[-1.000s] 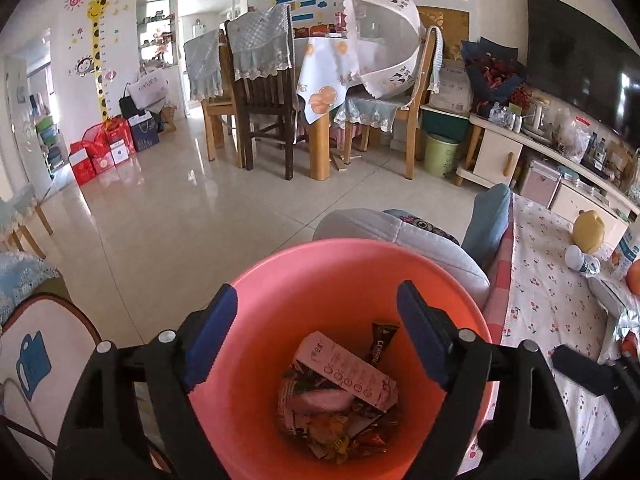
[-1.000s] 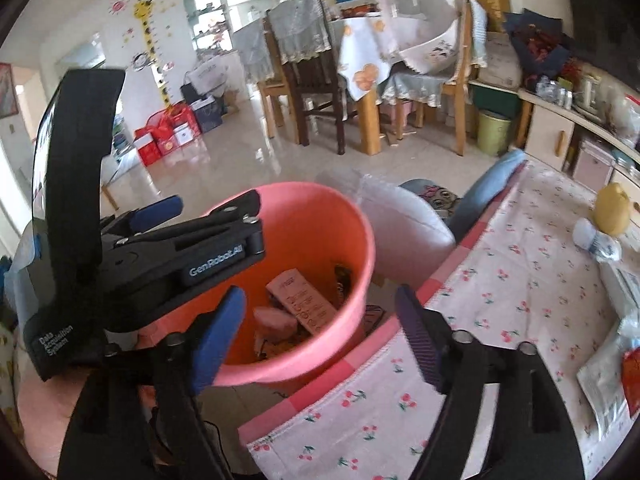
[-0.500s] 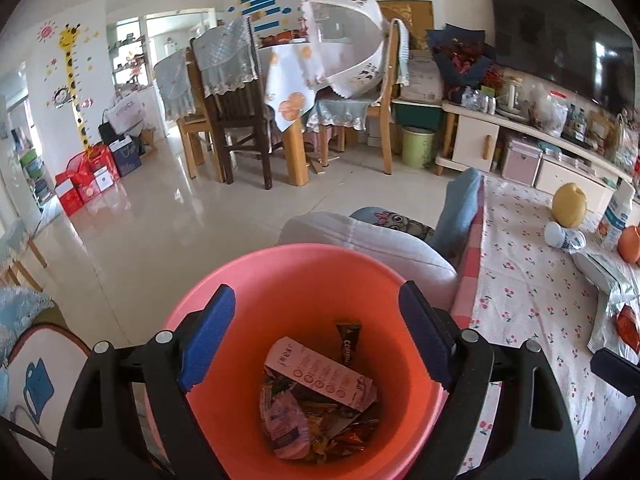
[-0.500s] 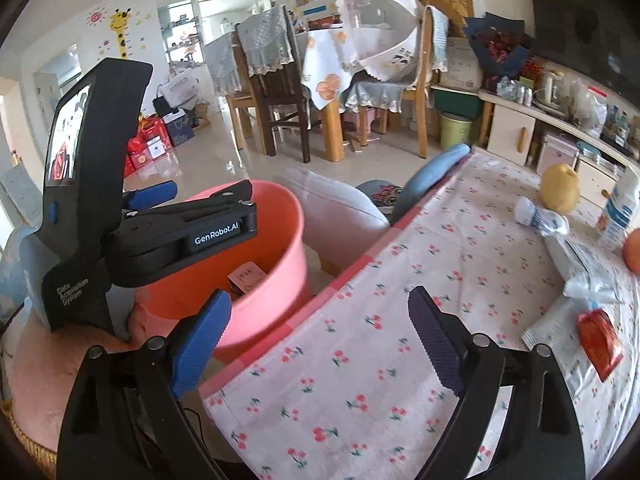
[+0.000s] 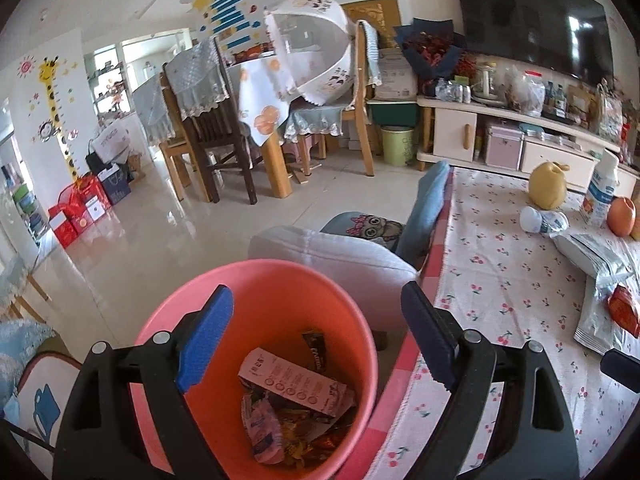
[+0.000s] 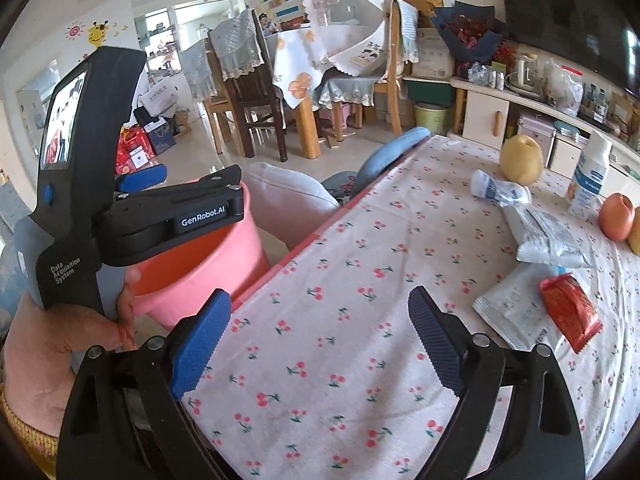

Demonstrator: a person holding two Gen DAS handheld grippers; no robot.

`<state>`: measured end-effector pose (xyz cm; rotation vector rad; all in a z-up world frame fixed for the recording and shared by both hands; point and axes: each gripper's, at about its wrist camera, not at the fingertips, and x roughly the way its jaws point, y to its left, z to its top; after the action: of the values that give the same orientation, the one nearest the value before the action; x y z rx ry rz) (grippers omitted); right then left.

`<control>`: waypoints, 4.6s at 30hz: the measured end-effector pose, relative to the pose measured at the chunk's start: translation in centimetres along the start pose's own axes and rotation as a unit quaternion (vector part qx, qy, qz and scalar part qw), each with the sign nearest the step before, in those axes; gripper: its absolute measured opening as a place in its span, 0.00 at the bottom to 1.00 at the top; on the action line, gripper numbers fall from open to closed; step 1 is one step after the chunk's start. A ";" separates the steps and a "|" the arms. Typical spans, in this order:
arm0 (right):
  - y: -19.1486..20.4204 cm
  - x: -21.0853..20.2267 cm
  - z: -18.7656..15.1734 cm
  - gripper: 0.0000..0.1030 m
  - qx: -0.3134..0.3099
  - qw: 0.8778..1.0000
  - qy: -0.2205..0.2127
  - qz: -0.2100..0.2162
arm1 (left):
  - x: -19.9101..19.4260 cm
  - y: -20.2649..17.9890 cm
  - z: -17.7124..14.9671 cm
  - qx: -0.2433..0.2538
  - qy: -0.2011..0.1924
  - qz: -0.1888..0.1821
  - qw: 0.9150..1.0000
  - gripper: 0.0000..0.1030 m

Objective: Collect trash
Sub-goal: 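Move both open grippers from the bucket back toward the table, then move the left gripper to the silver packet while the right moves to the red candy packet, then grasp the silver barcode packet with the left gripper while the right grasps the red candy packet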

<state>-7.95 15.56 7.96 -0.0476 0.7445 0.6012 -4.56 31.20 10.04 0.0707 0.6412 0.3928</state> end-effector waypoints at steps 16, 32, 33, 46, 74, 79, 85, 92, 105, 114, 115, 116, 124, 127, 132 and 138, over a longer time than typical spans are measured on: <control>-4.0 -2.6 -1.5 0.87 0.008 1.000 -0.006 -0.024 | -0.6 -5.5 0.5 0.044 -0.005 -0.029 0.999 0.84; -11.2 -6.5 -2.7 0.90 0.064 0.996 -0.027 -0.060 | -1.0 -12.5 -0.1 0.090 0.001 -0.102 0.991 0.84; -11.9 -7.0 -2.6 0.90 0.070 0.995 -0.030 -0.064 | -1.1 -12.9 -0.1 0.090 0.002 -0.112 0.990 0.84; -21.3 -6.0 -3.2 0.91 0.136 0.986 0.020 -0.092 | -1.0 -18.5 -0.7 0.081 0.036 -0.263 0.961 0.84; -23.3 -0.8 -4.4 0.76 0.119 0.990 0.079 -0.020 | 5.2 -29.6 3.8 0.040 0.191 -0.326 0.925 0.84; -24.1 -1.4 -4.4 0.77 0.138 0.988 0.072 -0.013 | 6.7 -31.4 4.0 0.063 0.216 -0.293 0.929 0.84; -24.2 -1.5 -4.4 0.78 0.144 0.987 0.073 -0.009 | 7.8 -31.1 4.1 0.069 0.221 -0.260 0.937 0.85; -24.0 -1.2 -4.0 0.78 0.146 0.987 0.071 -0.004 | 8.7 -30.8 3.3 0.055 0.229 -0.261 0.936 0.85; -23.0 -0.2 -4.0 0.78 0.108 0.992 0.067 -0.023 | 8.4 -28.8 1.8 0.011 0.219 -0.292 0.931 0.77; -22.4 0.2 -3.7 0.76 0.084 0.994 0.057 -0.033 | 6.0 -25.8 0.6 0.004 0.196 -0.294 0.936 0.77; -22.4 0.2 -3.8 0.74 0.083 0.994 0.057 -0.033 | 5.6 -25.2 0.5 0.000 0.192 -0.295 0.936 0.77; -22.3 0.2 -3.9 0.73 0.083 0.994 0.057 -0.033 | 5.2 -24.6 0.3 -0.004 0.188 -0.296 0.936 0.77; -22.3 1.2 -3.7 0.65 0.079 0.994 0.060 -0.038 | 2.0 -19.8 -1.3 -0.032 0.160 -0.291 0.943 0.77; -21.8 1.1 -3.7 0.61 0.062 0.995 0.061 -0.053 | 1.0 -18.4 -1.8 -0.042 0.149 -0.284 0.946 0.77; -21.0 1.4 -3.9 0.52 0.035 0.995 0.066 -0.064 | 0.1 -16.2 -2.9 -0.053 0.134 -0.282 0.949 0.77; -20.3 1.2 -4.1 0.52 0.013 0.995 0.059 -0.081 | -0.1 -14.5 -3.5 -0.048 0.114 -0.274 0.954 0.77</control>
<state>0.94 -1.73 0.77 -0.1193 0.8532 0.4364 -1.82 17.59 4.64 -0.2474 0.8368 -0.1090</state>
